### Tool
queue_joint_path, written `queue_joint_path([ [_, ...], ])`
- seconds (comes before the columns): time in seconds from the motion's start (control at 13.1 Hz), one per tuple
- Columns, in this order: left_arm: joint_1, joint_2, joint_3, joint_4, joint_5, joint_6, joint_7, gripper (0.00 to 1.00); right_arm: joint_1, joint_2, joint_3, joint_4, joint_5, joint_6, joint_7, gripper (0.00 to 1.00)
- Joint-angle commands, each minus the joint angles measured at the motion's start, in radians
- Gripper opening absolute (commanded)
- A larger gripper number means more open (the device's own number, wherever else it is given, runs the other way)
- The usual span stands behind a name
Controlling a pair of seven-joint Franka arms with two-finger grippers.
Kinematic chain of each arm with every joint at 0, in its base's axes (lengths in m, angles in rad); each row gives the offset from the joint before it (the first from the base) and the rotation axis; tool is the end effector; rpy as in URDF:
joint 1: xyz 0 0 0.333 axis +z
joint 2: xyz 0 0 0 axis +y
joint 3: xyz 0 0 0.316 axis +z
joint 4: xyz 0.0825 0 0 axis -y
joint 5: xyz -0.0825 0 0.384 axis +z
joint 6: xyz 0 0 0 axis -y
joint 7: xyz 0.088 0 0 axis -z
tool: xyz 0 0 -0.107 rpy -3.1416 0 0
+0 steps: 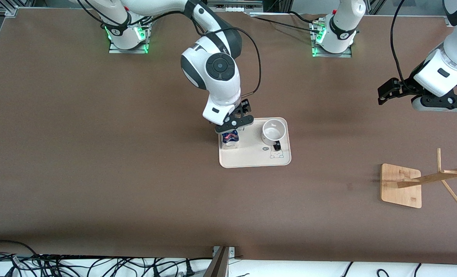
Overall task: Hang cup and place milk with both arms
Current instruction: 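Reach the right gripper to the blue milk carton on the tray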
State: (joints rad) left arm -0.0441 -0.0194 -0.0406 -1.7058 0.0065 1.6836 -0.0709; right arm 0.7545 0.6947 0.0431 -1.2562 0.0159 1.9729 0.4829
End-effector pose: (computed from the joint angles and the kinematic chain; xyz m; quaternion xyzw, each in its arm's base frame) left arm 0.5531 -0.0465 0.5809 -1.0000 0.0073 0.0011 0.0037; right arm 0.5240 0.5270 0.3524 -0.9886 -0.1486 0.0035 0.0236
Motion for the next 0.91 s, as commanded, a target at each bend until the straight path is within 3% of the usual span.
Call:
queue_joint_path([
  [0.0, 0.001, 0.012, 0.001, 0.029, -0.005, -0.022, 0.017, 1.0, 0.011, 0.02, -0.012, 0.031, -0.021, -0.006, 0.019, 1.0],
  [0.08, 0.001, 0.012, 0.001, 0.029, -0.005, -0.022, 0.017, 1.0, 0.011, 0.023, -0.014, 0.031, -0.022, -0.006, 0.019, 1.0],
  [0.15, 0.001, 0.012, 0.001, 0.029, -0.005, -0.022, 0.017, 1.0, 0.011, 0.023, -0.014, 0.031, -0.03, -0.006, 0.019, 0.92],
  [0.3, 0.001, 0.012, 0.001, 0.029, -0.005, -0.022, 0.017, 1.0, 0.011, 0.023, -0.014, 0.031, -0.045, -0.006, 0.014, 0.63],
  [0.53, 0.001, 0.012, 0.001, 0.029, -0.005, -0.024, 0.017, 1.0, 0.011, 0.023, -0.014, 0.032, -0.047, -0.006, 0.01, 0.35],
  [0.61, 0.001, 0.012, 0.001, 0.029, -0.005, -0.022, 0.017, 1.0, 0.011, 0.022, -0.014, 0.032, -0.047, -0.006, 0.008, 0.29],
  [0.84, 0.001, 0.012, 0.001, 0.029, -0.005, -0.022, 0.016, 1.0, 0.002, 0.009, -0.015, 0.038, -0.045, -0.015, -0.004, 0.29],
])
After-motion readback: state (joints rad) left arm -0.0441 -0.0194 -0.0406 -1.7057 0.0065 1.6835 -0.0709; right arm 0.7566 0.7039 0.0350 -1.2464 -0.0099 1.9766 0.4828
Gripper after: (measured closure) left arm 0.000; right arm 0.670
